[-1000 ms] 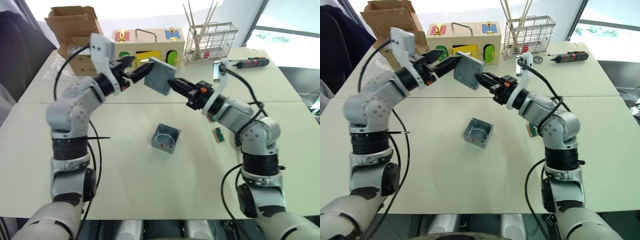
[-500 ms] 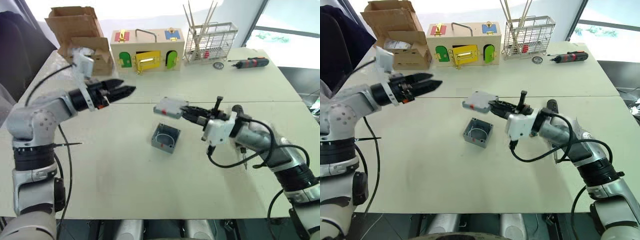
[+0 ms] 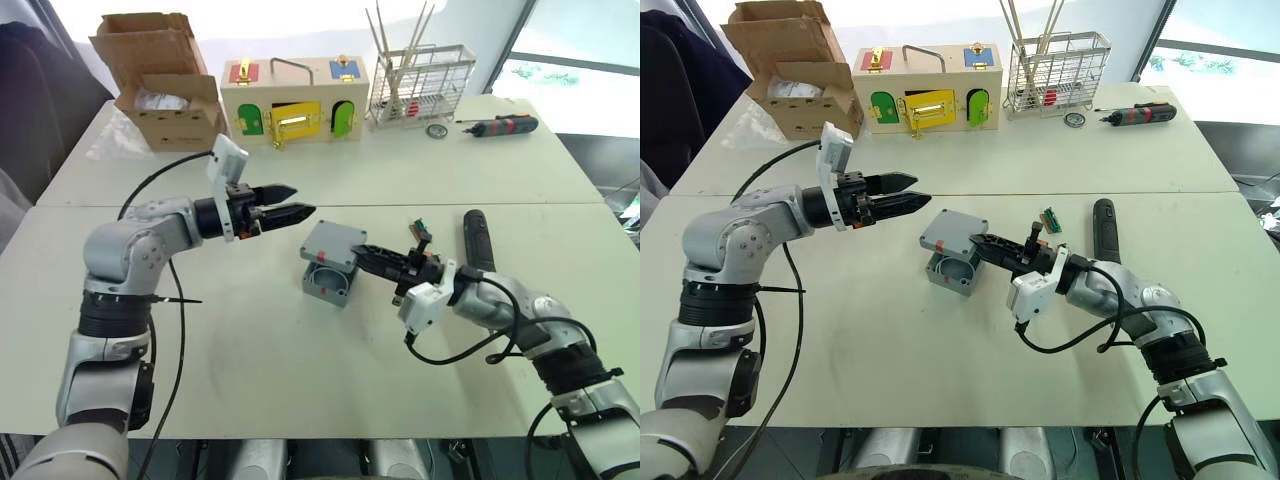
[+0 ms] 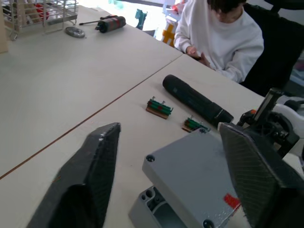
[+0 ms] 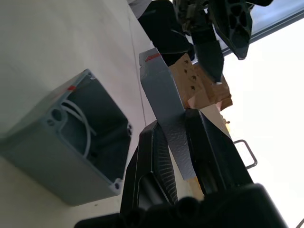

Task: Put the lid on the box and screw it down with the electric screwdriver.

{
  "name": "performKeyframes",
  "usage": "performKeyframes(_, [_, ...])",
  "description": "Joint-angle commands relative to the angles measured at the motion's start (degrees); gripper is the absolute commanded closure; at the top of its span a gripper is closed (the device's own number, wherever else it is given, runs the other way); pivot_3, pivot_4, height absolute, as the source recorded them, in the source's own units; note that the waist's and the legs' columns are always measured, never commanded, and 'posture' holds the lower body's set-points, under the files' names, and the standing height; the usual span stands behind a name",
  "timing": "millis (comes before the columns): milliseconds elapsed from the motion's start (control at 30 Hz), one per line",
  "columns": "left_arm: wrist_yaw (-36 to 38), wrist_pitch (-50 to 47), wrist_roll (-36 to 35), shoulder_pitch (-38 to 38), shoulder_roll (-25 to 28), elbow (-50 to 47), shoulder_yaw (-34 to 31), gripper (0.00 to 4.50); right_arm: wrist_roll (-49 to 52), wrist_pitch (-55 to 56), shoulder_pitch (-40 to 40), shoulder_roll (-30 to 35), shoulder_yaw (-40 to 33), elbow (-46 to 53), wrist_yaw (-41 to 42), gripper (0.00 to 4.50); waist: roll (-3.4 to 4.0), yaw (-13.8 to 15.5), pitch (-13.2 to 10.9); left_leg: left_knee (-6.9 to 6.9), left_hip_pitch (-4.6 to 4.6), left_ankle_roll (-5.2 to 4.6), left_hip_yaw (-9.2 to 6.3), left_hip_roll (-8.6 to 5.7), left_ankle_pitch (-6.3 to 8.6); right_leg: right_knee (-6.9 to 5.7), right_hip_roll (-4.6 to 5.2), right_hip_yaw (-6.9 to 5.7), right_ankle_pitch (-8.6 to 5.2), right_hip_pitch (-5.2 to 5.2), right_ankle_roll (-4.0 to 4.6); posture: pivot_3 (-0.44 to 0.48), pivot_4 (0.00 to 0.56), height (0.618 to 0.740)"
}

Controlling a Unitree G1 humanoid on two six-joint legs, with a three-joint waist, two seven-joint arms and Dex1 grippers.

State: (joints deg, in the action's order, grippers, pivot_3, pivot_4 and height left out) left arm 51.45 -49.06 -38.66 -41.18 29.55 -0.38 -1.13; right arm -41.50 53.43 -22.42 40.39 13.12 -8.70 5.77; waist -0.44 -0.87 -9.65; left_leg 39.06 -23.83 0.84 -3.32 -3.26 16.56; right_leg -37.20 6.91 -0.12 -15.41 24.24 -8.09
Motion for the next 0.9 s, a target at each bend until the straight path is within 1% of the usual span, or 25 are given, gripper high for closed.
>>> performKeyframes(33, [2.25, 1.67, 0.99, 0.41, -0.36, -0.87, 2.11, 2.86, 0.03, 0.96, 0.15, -0.09, -0.94, 1.43, -2.13, 4.39, 0.0, -0.14, 0.0, 0.01, 0.0, 0.0, 0.01, 0.0, 0.0, 0.0, 0.0, 0.0, 0.0, 0.0, 0.0, 0.0, 0.15, 0.731])
performKeyframes(67, [2.53, 2.09, 1.56, 0.51, -0.72, -0.54, 2.86, 3.37, -0.43, 1.04, 0.34, -0.13, -0.83, 1.38, -2.39, 4.39, 0.0, -0.21, 0.0, 0.01, 0.0, 0.0, 0.01, 0.0, 0.0, 0.0, 0.0, 0.0, 0.0, 0.0, 0.0, 0.0, 0.15, 0.731])
performKeyframes(200, [3.01, 3.0, 2.61, 0.83, -1.69, -0.01, 4.11, 3.37, -1.68, 1.08, 0.63, -0.39, -0.23, 1.46, -3.09, 4.39, 0.0, -0.14, 0.0, 0.01, 0.01, 0.0, 0.01, 0.01, 0.0, 0.0, -0.02, 0.0, 0.0, 0.0, 0.0, 0.0, 0.15, 0.731])
performKeyframes(400, [5.3, 4.7, 4.55, 1.65, -1.68, 0.59, 6.41, 3.37, -4.77, 1.09, -0.34, -0.63, 1.18, -0.36, -4.24, 4.39, 0.0, -0.11, 0.0, 0.01, 0.01, 0.0, 0.01, 0.01, 0.0, 0.0, -0.02, 0.01, 0.0, -0.01, 0.0, 0.0, 0.15, 0.731])
performKeyframes(633, [6.21, 7.0, 7.11, 2.43, -1.86, 2.08, 7.74, 3.37, -7.02, 0.48, -1.45, -0.81, 2.74, -2.23, -5.58, 4.39, 0.0, -0.11, 0.0, 0.01, 0.01, 0.0, 0.0, 0.01, 0.0, 0.0, -0.03, 0.01, 0.0, -0.02, 0.0, 0.0, 0.15, 0.731])
performKeyframes(900, [6.81, 8.6, 9.31, 3.28, -1.98, 2.65, 8.87, 3.37, -8.48, -0.18, -0.84, -0.53, 4.28, -2.58, -6.73, 4.39, 0.01, -0.11, 0.0, 0.01, 0.01, 0.0, 0.0, 0.01, 0.0, 0.0, -0.03, 0.01, 0.0, -0.03, 0.0, 0.0, 0.15, 0.731])
